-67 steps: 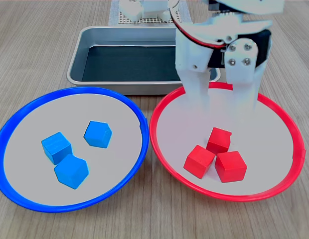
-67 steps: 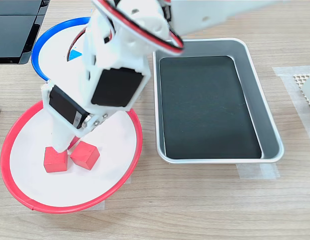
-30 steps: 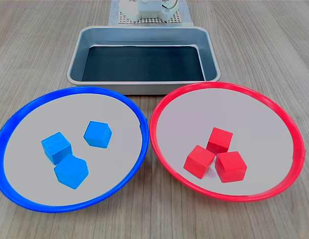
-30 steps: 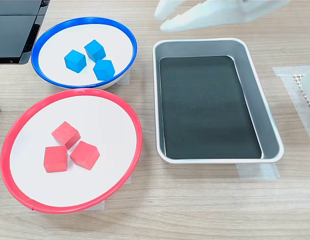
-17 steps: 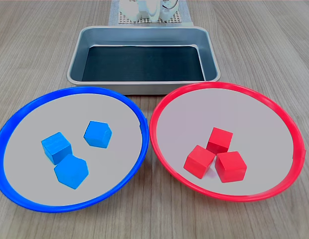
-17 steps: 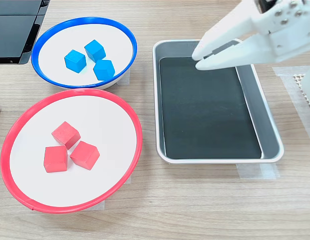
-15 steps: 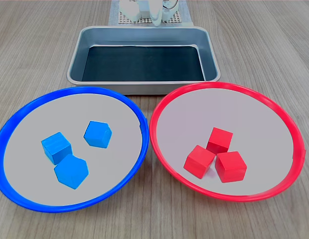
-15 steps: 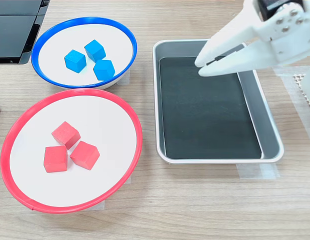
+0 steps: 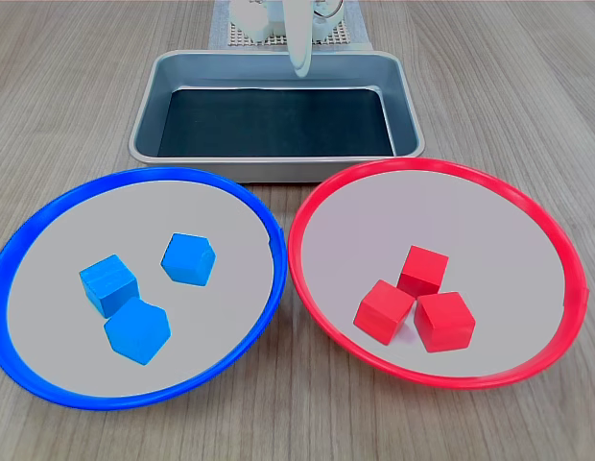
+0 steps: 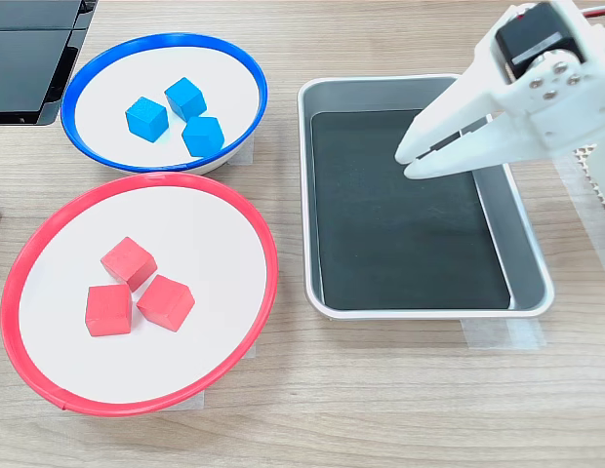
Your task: Relocate any red block in the blue dish to the red dish, correcting any misplacement.
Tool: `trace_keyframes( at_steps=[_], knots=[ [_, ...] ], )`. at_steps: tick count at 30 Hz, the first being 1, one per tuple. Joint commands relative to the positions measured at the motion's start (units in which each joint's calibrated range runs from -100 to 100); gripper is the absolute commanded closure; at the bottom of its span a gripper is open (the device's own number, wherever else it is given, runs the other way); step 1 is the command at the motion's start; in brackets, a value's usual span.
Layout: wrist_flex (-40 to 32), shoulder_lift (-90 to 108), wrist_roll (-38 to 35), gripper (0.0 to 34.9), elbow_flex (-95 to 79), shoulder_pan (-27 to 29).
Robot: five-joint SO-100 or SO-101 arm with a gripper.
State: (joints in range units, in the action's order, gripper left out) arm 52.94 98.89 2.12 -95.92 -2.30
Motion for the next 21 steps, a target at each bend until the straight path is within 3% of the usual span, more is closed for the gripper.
trace_keyframes(
  at_steps=[1,21],
  knots=[
    [0.4,0.0,0.2,34.6,-0.4,0.3],
    [0.5,0.0,0.1,34.0,-2.3,0.1]
  ],
)
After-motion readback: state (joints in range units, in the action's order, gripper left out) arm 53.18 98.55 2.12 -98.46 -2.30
